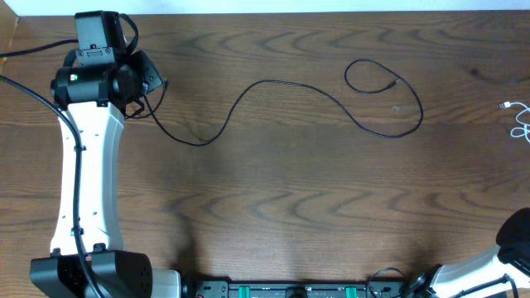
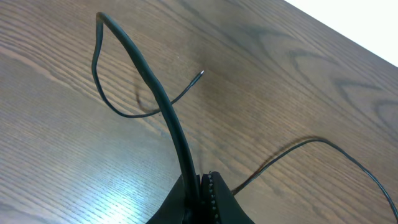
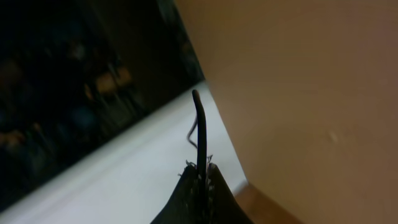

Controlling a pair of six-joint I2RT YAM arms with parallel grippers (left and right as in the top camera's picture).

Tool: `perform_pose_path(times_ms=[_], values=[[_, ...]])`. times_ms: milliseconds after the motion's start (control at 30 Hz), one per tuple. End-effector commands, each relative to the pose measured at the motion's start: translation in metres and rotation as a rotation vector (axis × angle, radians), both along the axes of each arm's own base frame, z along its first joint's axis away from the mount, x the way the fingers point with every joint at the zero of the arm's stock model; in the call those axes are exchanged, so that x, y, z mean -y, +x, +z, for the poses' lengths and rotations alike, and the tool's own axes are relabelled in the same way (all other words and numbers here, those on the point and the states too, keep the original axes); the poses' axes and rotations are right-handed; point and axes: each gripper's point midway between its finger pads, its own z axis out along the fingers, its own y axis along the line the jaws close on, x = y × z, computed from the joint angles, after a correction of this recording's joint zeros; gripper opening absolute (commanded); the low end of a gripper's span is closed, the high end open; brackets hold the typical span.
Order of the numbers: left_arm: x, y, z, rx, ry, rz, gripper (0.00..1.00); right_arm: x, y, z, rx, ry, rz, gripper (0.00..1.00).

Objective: Untangle cables

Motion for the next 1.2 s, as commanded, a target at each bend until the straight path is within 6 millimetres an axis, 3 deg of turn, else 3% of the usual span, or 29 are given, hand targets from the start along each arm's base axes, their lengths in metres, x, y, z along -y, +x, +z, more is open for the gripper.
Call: perform_pose_path(times_ms=[0,133,267,400,567,700,733,767,867,967,1167], values=[[0.000,0.003,0.002,0.012,0.003,0.000,0.08,0.014,0.012,-0.007,0.048,0.042,-0.068,0.01],[-0.001,0.004,0.004,0.020,0.004,0.000,0.08,0.037,0.039,-0.037,0.046,0.053,-0.110,0.01],[0.000,0.005,0.004,0.022,0.004,-0.001,0.08,0.059,0.077,-0.093,-0.007,0.086,-0.104,0.01],[0.000,0.005,0.004,0.021,0.004,-0.001,0.08,0.077,0.102,-0.148,-0.070,0.126,-0.107,0.01],[0.000,0.005,0.004,0.022,0.004,-0.001,0.08,0.087,0.115,-0.211,-0.176,0.193,-0.111,0.01],[0.000,0.005,0.004,0.022,0.004,-0.001,0.08,0.085,0.122,-0.258,-0.277,0.255,-0.087,0.01],[0.000,0.005,0.004,0.022,0.004,-0.001,0.08,0.083,0.124,-0.269,-0.300,0.268,-0.069,0.04],[0.000,0.005,0.004,0.022,0.004,-0.001,0.08,0.079,0.127,-0.278,-0.322,0.280,-0.038,0.18],[0.000,0.005,0.004,0.022,0.004,-0.001,0.08,0.071,0.128,-0.291,-0.358,0.309,0.009,0.99],[0.000,0.005,0.004,0.022,0.004,-0.001,0.08,0.062,0.130,-0.285,-0.352,0.319,0.059,0.99],[0.000,0.005,0.004,0.021,0.004,-0.002,0.08,0.025,0.122,-0.244,-0.332,0.344,0.192,0.99]])
